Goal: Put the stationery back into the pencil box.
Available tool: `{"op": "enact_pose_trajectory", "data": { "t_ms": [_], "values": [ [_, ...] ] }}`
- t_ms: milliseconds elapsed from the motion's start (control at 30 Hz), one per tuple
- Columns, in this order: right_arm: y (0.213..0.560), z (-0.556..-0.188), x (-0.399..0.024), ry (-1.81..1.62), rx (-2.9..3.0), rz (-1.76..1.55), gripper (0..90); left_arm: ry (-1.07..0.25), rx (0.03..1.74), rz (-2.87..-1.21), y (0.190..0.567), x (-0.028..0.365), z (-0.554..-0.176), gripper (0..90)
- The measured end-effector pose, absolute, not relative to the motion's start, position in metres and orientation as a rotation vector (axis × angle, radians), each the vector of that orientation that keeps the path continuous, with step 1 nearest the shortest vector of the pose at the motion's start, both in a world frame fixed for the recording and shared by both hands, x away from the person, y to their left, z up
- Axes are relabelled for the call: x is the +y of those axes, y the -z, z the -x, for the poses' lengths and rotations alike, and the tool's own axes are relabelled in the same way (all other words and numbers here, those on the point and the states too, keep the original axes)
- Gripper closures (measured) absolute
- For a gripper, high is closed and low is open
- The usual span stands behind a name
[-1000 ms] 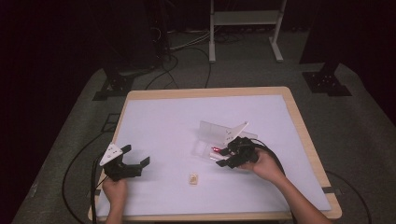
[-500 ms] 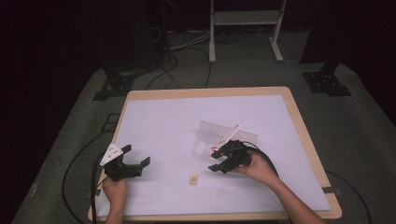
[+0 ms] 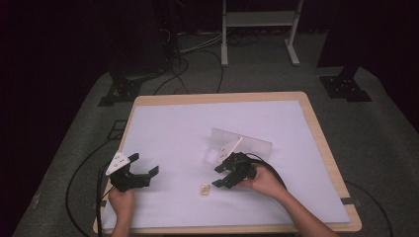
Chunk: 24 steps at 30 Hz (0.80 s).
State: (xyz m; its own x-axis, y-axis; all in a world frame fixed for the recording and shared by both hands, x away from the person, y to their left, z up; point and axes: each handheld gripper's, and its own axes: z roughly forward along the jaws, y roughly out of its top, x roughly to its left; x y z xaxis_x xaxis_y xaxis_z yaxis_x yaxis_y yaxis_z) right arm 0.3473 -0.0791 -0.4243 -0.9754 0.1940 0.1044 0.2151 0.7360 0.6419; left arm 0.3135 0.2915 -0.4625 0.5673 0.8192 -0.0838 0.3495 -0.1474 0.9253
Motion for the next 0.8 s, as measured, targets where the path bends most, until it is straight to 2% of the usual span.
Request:
{"op": "enact_pose_trajectory", "data": {
  "t_ms": [800],
  "values": [
    [0.437, -0.343, -0.048, 1.048, -2.89, 0.257, 42.7, -0.552, 0.973, -1.738, 0.463, 0.291, -0.313, 0.0]
  ]
}}
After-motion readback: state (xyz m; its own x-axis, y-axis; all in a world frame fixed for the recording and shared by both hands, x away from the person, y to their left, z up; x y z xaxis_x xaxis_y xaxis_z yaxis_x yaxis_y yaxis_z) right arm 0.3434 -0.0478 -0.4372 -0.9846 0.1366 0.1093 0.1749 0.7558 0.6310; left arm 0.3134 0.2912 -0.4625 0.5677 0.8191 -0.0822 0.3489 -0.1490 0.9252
